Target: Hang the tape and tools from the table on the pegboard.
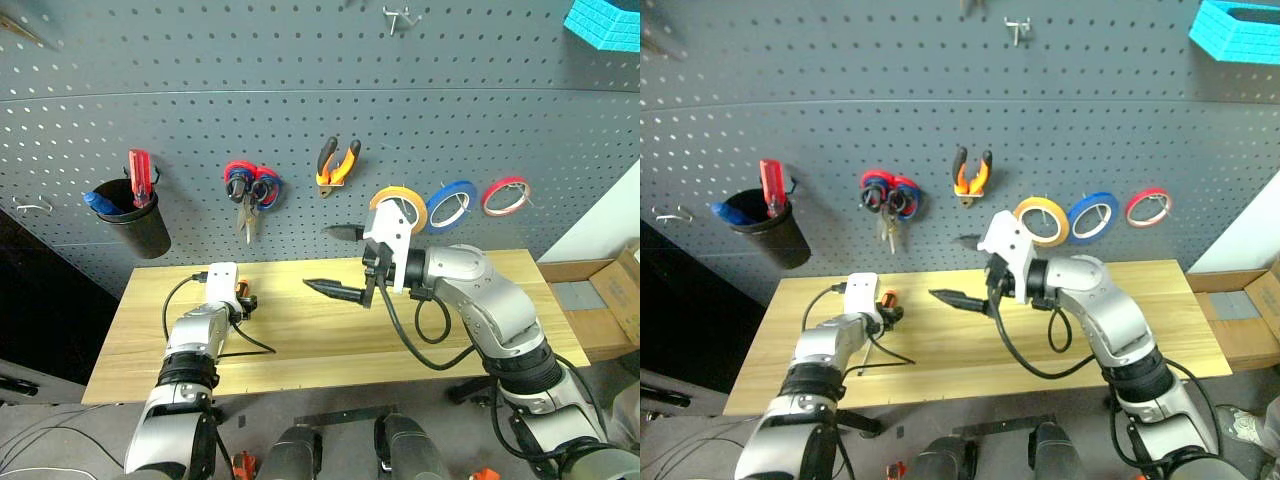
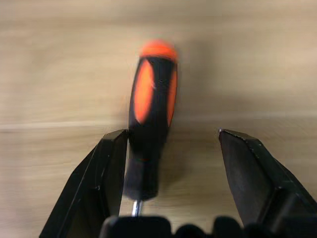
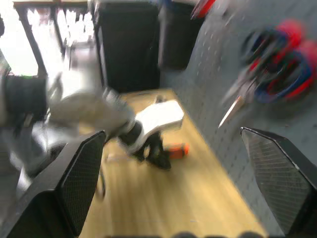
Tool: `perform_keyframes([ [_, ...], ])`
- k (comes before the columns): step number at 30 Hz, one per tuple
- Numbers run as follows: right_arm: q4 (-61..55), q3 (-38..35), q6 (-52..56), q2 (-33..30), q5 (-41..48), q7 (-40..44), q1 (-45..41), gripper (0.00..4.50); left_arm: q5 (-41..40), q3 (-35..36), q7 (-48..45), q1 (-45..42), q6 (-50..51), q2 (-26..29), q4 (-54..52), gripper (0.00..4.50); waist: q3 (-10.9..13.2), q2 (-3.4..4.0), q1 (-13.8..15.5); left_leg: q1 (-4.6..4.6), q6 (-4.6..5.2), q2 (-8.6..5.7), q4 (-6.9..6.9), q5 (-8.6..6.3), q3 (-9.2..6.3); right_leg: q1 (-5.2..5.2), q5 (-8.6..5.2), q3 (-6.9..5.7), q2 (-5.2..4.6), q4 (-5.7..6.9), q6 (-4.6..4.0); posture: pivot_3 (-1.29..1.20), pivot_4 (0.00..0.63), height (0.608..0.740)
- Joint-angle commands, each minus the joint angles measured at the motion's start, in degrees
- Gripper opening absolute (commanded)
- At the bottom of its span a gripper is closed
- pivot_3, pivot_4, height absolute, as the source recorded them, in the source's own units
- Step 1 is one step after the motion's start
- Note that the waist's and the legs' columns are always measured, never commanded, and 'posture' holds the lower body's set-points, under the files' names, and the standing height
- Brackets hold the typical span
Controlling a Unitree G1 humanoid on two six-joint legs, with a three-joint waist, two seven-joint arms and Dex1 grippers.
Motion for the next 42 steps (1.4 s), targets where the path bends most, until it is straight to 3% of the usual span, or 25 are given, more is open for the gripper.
perform_keyframes([
  [1,-1.40,1.18,0.85,-0.22,-0.81,-0.31,0.47,4.50,1.18,-0.27,1.60,-0.69,-0.74,0.89,2.49,3.08,0.02,0.02,-0.10,0.00,0.00,0.00,0.00,0.00,0.00,0.00,0.00,0.00,-0.01,0.00,0.00,-0.05,0.220,0.740],
  [11,0.96,3.30,0.56,0.16,-3.78,-1.17,1.16,4.50,0.88,-0.23,2.72,-1.31,-0.33,1.16,3.89,3.08,0.02,0.02,-0.16,0.09,0.00,0.00,0.00,0.00,0.00,0.07,0.00,0.01,-0.02,0.01,0.00,-0.04,0.210,0.740],
  [14,1.27,3.05,0.48,0.35,-4.32,-1.42,0.79,4.50,-0.05,0.62,2.72,-1.25,0.49,1.05,4.06,2.55,0.02,0.02,-0.16,0.10,0.00,0.01,0.00,0.00,0.00,0.07,0.00,0.01,-0.02,0.01,0.00,-0.04,0.210,0.740],
  [20,2.91,2.97,-0.65,0.53,-5.15,-1.38,0.05,4.50,-2.42,3.42,2.95,-0.86,2.01,1.10,3.15,0.60,0.01,0.02,-0.14,0.10,-0.01,0.00,0.00,0.00,0.00,0.07,0.00,0.00,-0.01,0.01,0.01,-0.03,0.188,0.740],
  [24,4.09,2.12,-1.59,1.28,-4.76,-0.97,-0.82,4.50,-3.24,3.92,2.58,3.54,4.63,1.10,-7.02,0.51,0.01,0.02,-0.29,0.10,-0.03,0.00,-0.02,-0.01,0.02,0.05,0.00,0.03,-0.01,-0.01,0.01,-0.02,0.175,0.740],
  [26,3.86,1.38,-2.74,1.55,-3.38,0.37,-1.02,4.50,-3.29,3.18,1.60,8.30,2.86,1.08,-18.79,0.51,0.01,0.02,-0.31,0.08,-0.08,0.02,-0.05,-0.01,0.03,0.00,0.00,0.06,0.01,-0.02,0.00,0.00,0.169,0.740],
  [29,2.95,-0.70,-3.21,2.15,-0.03,2.55,-1.62,4.50,-3.85,3.65,0.69,15.72,-2.46,0.74,-37.96,0.51,0.04,-0.03,-0.10,-0.06,-0.36,0.11,-0.07,0.07,0.01,-0.07,0.01,0.24,0.05,-0.10,-0.01,0.02,0.163,0.740],
  [33,3.66,-2.09,-4.49,3.03,3.60,6.61,-3.36,4.50,-8.38,12.03,1.84,20.76,-20.46,-3.33,-54.67,0.51,0.03,-0.04,1.32,-0.17,-0.37,0.13,-0.05,0.06,-0.08,-0.03,0.02,0.17,0.06,-0.31,-0.03,0.06,0.158,0.740],
  [37,6.11,-1.49,-6.20,4.21,3.60,7.99,-5.17,4.50,-10.87,13.88,0.27,21.50,-21.85,-2.16,-60.35,0.51,-0.03,0.01,2.08,-0.13,-0.37,0.12,-0.05,0.06,-0.07,0.02,0.02,0.16,0.06,-0.33,-0.03,0.10,0.148,0.740],
  [42,8.71,-0.98,-8.25,6.04,3.16,9.18,-7.09,4.50,-17.62,18.08,1.02,13.34,-19.57,1.54,-63.45,0.51,-0.06,-0.07,2.98,-0.14,-0.36,0.14,-0.01,0.08,-0.09,-0.01,0.02,-0.04,0.21,-0.29,-0.03,0.11,0.130,0.740],
])
